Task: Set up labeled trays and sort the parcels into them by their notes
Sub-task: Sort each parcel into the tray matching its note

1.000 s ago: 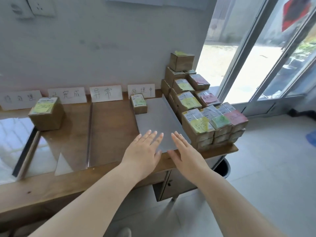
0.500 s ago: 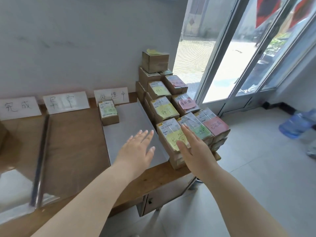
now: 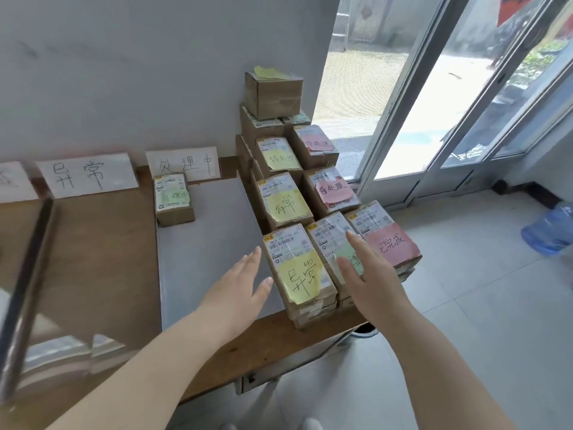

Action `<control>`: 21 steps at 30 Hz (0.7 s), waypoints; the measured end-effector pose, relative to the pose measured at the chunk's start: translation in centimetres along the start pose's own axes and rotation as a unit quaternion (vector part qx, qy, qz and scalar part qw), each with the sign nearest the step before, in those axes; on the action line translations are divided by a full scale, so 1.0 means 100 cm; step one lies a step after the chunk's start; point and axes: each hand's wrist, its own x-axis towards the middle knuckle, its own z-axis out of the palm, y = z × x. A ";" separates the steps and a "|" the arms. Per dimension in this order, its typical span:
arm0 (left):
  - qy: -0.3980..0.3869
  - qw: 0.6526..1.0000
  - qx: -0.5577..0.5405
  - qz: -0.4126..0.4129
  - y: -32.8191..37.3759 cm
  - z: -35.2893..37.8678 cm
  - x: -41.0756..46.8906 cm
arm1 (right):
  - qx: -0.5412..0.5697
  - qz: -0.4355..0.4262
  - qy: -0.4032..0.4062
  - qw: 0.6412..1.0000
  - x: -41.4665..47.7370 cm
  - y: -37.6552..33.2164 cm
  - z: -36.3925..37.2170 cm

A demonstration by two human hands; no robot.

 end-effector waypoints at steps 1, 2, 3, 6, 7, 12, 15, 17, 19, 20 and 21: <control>0.003 1.000 -0.012 -0.015 0.001 0.003 0.001 | -0.002 -0.004 -0.006 1.000 0.006 0.005 -0.005; 0.007 0.999 -0.032 -0.031 0.003 0.006 0.001 | 0.000 -0.006 -0.015 1.000 0.012 0.009 -0.011; 0.010 0.997 -0.062 -0.051 0.006 0.009 0.001 | 0.002 -0.011 -0.025 1.000 0.017 0.013 -0.015; 0.024 0.974 -0.190 -0.117 0.016 0.022 -0.002 | -0.009 -0.041 -0.066 0.997 0.025 0.021 -0.024; 0.027 0.962 -0.233 -0.141 0.019 0.027 -0.002 | -0.019 -0.062 -0.086 0.994 0.025 0.023 -0.024; 0.063 0.897 -0.373 -0.228 0.030 0.051 0.001 | -0.068 -0.162 -0.204 0.963 0.024 0.030 -0.013; 0.089 0.885 -0.387 -0.245 0.034 0.061 0.003 | -0.092 -0.207 -0.234 0.945 0.029 0.034 -0.009; 0.093 0.876 -0.403 -0.249 0.037 0.065 0.003 | -0.115 -0.227 -0.234 0.938 0.033 0.035 -0.009; 0.100 0.866 -0.422 -0.250 0.041 0.069 0.001 | -0.136 -0.237 -0.234 0.933 0.036 0.034 -0.011; 0.103 0.861 -0.429 -0.251 0.044 0.070 0.000 | -0.145 -0.242 -0.236 0.930 0.036 0.032 -0.012; 0.107 0.856 -0.439 -0.252 0.047 0.070 -0.001 | -0.153 -0.246 -0.241 0.926 0.036 0.031 -0.012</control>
